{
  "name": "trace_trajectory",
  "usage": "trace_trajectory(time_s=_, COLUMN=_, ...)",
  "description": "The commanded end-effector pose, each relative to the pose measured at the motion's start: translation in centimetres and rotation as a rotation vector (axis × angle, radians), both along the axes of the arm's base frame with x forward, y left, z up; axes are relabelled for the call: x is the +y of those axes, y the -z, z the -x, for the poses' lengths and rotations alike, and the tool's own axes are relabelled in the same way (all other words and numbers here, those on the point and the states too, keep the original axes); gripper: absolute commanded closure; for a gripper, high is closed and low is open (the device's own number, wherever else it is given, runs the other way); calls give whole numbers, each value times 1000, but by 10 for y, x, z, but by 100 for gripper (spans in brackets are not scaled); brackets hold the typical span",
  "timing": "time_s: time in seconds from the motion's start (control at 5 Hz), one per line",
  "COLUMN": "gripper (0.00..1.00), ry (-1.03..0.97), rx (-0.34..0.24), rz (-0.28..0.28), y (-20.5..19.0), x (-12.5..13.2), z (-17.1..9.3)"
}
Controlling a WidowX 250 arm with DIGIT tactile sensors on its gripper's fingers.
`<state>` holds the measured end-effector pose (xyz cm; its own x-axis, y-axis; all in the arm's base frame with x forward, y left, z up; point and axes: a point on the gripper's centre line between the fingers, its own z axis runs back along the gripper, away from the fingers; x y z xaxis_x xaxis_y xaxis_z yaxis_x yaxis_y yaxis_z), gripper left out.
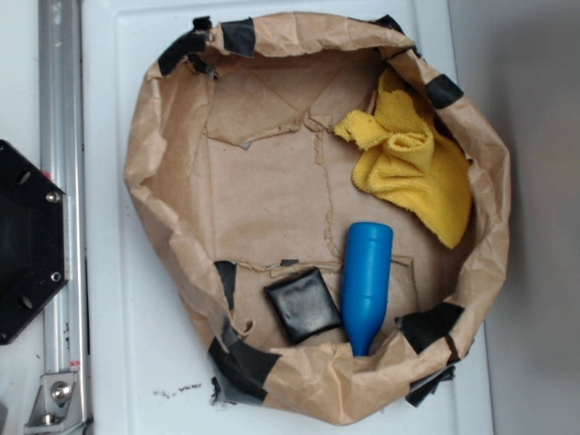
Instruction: Grab the yellow cloth.
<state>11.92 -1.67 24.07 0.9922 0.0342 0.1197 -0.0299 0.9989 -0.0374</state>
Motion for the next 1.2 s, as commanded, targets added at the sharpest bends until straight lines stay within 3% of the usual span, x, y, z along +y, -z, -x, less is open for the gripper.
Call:
trace_trajectory(time_s=0.0, gripper=0, ry=-46, rx=-205, rz=-96, y=25, x=27, z=-100)
trace_trajectory(time_s=0.2, gripper=0, ry=-94, rx=-204, rz=-90, y=63, x=29, z=-149)
trace_trajectory(time_s=1.0, gripper=0, ry=-94, rx=-204, rz=-90, y=63, x=29, z=-149)
